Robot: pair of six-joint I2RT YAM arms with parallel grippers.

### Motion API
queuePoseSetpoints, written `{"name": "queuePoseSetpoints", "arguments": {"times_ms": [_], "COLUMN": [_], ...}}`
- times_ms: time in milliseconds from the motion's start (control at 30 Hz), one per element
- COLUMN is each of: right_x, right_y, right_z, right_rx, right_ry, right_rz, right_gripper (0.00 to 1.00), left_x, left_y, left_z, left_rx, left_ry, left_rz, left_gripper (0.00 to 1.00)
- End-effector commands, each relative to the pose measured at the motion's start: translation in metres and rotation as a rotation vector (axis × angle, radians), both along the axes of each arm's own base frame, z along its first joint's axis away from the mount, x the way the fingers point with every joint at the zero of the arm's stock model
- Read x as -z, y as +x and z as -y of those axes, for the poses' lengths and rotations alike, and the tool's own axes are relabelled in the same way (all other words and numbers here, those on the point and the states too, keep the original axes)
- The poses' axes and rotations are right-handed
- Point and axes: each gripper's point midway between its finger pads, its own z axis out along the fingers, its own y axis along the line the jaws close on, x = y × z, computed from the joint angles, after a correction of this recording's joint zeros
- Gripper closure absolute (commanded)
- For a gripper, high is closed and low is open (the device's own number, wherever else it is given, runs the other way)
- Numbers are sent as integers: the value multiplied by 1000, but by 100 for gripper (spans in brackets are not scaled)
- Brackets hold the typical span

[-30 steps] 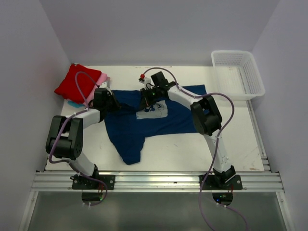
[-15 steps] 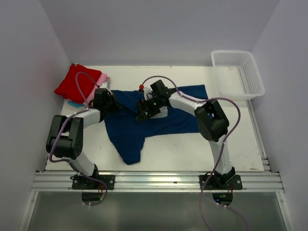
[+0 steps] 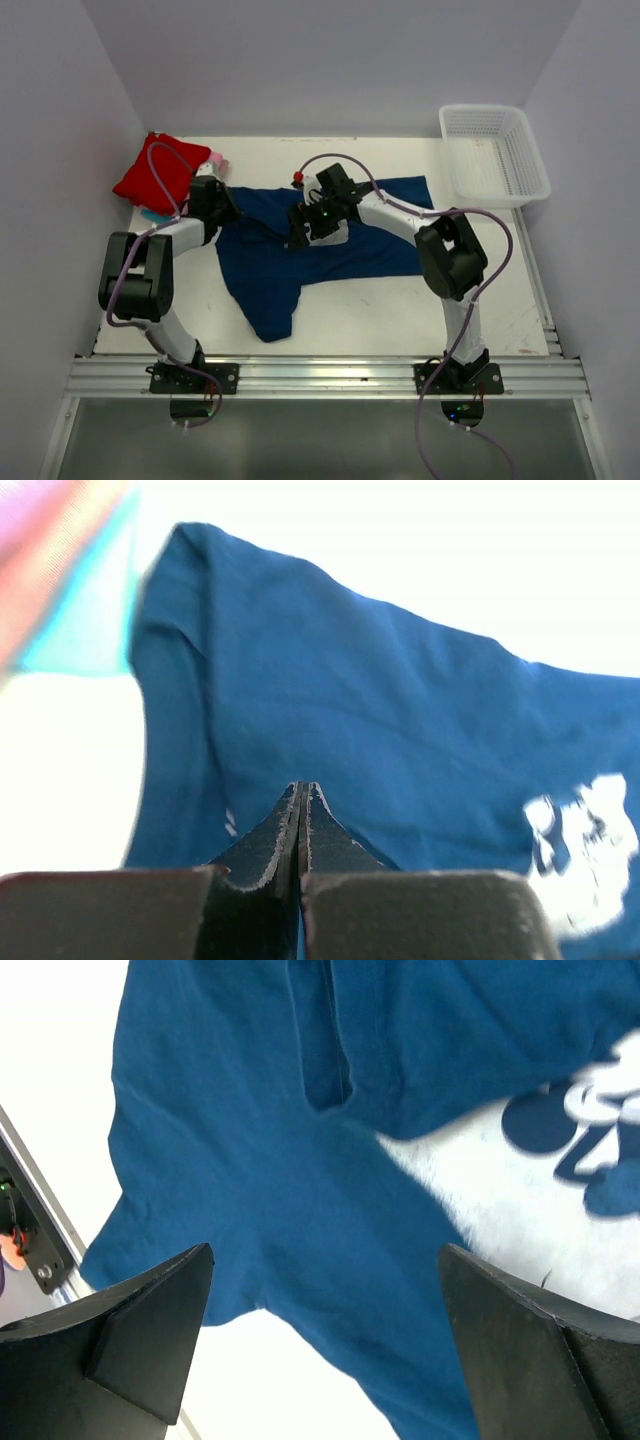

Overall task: Fold and stack the t-shirts
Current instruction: Fold the flattened tshirt in 1/3 of the way

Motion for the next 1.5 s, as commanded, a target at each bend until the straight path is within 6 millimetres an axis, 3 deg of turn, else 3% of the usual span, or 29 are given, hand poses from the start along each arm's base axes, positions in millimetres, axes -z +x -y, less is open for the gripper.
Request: {"name": "queuePoseSetpoints", "arguments": {"times_ms": [0,100,133,267,400,633,700,867,900,933,1200,1233,1267,1300,1333,1400,1433,1467], "right_x": [-41,-41,-42,-43,-35,-22,-19,-14,-4,-10,-9,-20,-16,-27,-27,-15,-23,-9], "right_y": [-3,-8,-11,-13,-12,-7,-5,12,14,22,68,74,74,79,83,89,95,95], "right_z": [1,5,7,11,13,13,13,9,7,3,-29,-36,-43,-52,-54,-59,-65,-69], "right_rx": [9,10,9,17,28,49,58,106,109,113,159,159,138,131,149,157,157,159], "right_ry": [41,35,34,31,16,-11,-21,-47,-65,-62,-37,-14,18,64,71,80,103,105], "right_rz": [92,93,94,104,97,76,76,75,60,67,83,99,68,72,52,13,25,-11], "right_gripper": [1,1,1,1,1,1,1,1,1,1,1,7,41,75,100,100,100,100], "left_x": [-9,-3,10,21,29,6,9,4,2,0,-5,-5,-6,-7,-8,-7,-7,-5], "left_y": [29,42,42,42,28,-2,-15,-41,-42,-44,-37,-37,-37,-38,-38,-42,-43,-47], "left_z": [-13,-8,-6,9,18,31,30,24,23,22,20,22,22,22,22,24,24,26], "left_rx": [-29,-6,4,60,94,135,132,115,115,114,116,124,125,125,126,132,135,141], "left_ry": [26,12,6,-57,-88,-92,-83,-62,-57,-48,-30,-36,-37,-39,-38,-46,-50,-56], "left_rz": [63,59,28,12,-17,-9,-31,-27,-24,-26,-13,-10,-7,-6,-2,-5,-4,-9], "left_gripper": [100,100,100,100,100,100,100,100,100,100,100,100,100,100,100,100,100,100]}}
